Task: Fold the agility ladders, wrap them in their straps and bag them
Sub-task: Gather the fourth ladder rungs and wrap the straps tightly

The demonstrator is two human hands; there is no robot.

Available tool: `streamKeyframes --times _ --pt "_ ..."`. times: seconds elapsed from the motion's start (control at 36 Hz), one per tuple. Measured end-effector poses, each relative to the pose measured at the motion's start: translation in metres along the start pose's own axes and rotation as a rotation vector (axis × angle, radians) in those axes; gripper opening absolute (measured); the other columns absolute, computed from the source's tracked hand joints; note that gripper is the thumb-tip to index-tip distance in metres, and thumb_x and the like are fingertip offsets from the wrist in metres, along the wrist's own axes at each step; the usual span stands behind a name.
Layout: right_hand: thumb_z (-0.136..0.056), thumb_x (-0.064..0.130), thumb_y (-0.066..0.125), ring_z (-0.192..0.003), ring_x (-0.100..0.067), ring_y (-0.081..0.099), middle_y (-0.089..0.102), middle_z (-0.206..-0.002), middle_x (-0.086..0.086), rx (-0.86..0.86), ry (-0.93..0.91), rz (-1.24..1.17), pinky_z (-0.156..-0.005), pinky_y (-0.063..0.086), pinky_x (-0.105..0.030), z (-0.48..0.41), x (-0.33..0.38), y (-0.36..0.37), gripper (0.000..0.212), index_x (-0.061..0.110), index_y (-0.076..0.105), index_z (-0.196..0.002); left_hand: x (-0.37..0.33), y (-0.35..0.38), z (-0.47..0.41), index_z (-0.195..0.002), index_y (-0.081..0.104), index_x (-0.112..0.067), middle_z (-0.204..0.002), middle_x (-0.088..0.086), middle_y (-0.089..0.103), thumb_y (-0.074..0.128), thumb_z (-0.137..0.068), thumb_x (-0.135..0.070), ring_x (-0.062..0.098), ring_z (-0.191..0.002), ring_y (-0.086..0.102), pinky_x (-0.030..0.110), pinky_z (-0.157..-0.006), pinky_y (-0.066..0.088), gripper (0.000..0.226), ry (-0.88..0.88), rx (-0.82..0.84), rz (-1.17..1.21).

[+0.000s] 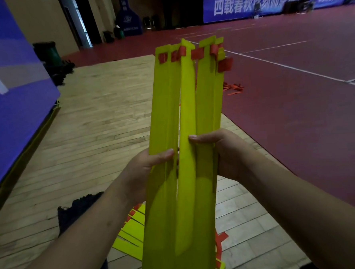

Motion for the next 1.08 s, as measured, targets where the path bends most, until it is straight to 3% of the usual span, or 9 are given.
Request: streamKeyframes --times 0.19,0.31,0.42,0.5,0.61,0.69,0.83,0.97,1.08 --pt "-0.094 -0.002 0.060 -0.075 -0.030 0.075 0.075 -0.100 -0.023 -0.109 -0.142 0.136 -0.065 0.064 -0.044 -0.002 -0.003 0.001 0.023 -0.003 0.064 -0.116 0.003 0.003 0.004 -0.135 0.054 -0.017 -0.112 0.013 0.074 0.059 -0.082 -0.016 0.029 -0.094 0.074 0.042 -0.072 0.062 0.054 0.044 -0.213 -0.188" --pt "-0.094 0.005 0.066 -0.078 -0.026 0.073 0.074 -0.099 -0.019 -0.225 -0.177 0.222 -0.068 0.062 -0.042 -0.009 -0.005 -0.005 0.015 0.004 0.066 -0.108 -0.001 0.016 0.007 -0.129 0.060 -0.021 -0.117 0.011 0.073 0.045 -0.091 -0.053 0.028 -0.103 0.072 0.046 -0.082 0.059 0.052 -0.055 -0.150 -0.120" --pt "-0.094 0.010 0.068 -0.094 -0.032 0.074 0.075 -0.103 -0.017 -0.335 -0.215 0.387 -0.086 0.060 -0.052 -0.016 -0.008 -0.012 0.021 0.004 0.067 -0.114 0.002 0.019 0.006 -0.128 0.063 -0.016 -0.116 0.013 0.073 0.059 -0.082 -0.042 0.030 -0.106 0.071 0.048 -0.086 0.059 0.053 0.009 -0.158 -0.165" --pt "-0.096 0.012 0.065 -0.096 -0.035 0.072 0.074 -0.103 -0.018 -0.330 -0.250 0.480 -0.086 0.060 -0.051 -0.016 -0.009 -0.008 0.019 0.005 0.068 -0.114 0.009 0.020 0.003 -0.117 0.067 -0.015 -0.108 0.012 0.075 0.066 -0.078 -0.024 0.029 -0.098 0.073 0.043 -0.078 0.062 0.040 0.087 -0.192 -0.206" --pt "-0.100 0.030 0.062 -0.095 -0.035 0.072 0.072 -0.103 -0.024 -0.231 -0.264 0.554 -0.089 0.059 -0.053 -0.010 -0.010 0.001 0.028 0.005 0.069 -0.108 0.013 0.017 -0.001 -0.124 0.061 -0.010 -0.090 0.004 0.078 0.073 -0.067 -0.031 0.019 -0.084 0.075 0.039 -0.075 0.059 0.062 0.196 -0.306 -0.340" --pt "-0.099 0.033 0.062 -0.085 -0.031 0.071 0.071 -0.100 -0.023 -0.181 -0.248 0.516 -0.081 0.060 -0.054 -0.007 -0.009 0.005 0.027 0.008 0.070 -0.102 0.015 0.018 -0.004 -0.122 0.057 -0.020 -0.099 -0.001 0.075 0.084 -0.072 -0.031 0.020 -0.082 0.073 0.042 -0.071 0.060 0.058 0.223 -0.267 -0.416" --pt "-0.099 0.033 0.063 -0.079 -0.030 0.072 0.072 -0.082 -0.011 -0.202 -0.265 0.505 -0.074 0.062 -0.051 -0.007 -0.012 0.006 0.026 0.009 0.071 -0.099 0.013 0.016 -0.001 -0.099 0.074 -0.018 -0.095 0.027 0.070 0.071 -0.074 -0.031 0.038 -0.086 0.065 0.058 -0.082 0.055 0.029 0.164 -0.226 -0.350" --pt "-0.086 0.063 0.066 -0.080 -0.033 0.072 0.069 -0.087 -0.017 -0.358 -0.234 0.475 -0.074 0.060 -0.061 -0.018 -0.018 -0.001 0.061 0.007 0.066 -0.108 0.013 0.023 -0.001 -0.097 0.066 -0.016 -0.072 -0.001 0.073 0.054 -0.097 -0.027 0.015 -0.067 0.072 0.027 -0.057 0.057 0.017 0.181 -0.223 -0.388" --pt "-0.071 0.086 0.057 -0.072 -0.024 0.065 0.060 -0.079 -0.008 -0.423 -0.193 0.517 -0.065 0.059 -0.041 -0.023 -0.022 -0.002 0.095 0.003 0.059 -0.118 0.022 0.029 -0.003 -0.113 0.052 -0.023 -0.086 -0.001 0.071 0.049 -0.102 -0.019 0.011 -0.079 0.069 0.028 -0.072 0.059 0.012 0.174 -0.167 -0.643"
Point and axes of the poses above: each hand's wrist, its own z-axis away from the middle knuckle, its own y-axis out of the palm, x = y × z, the point moved 3 cm from there along -z, towards the middle knuckle
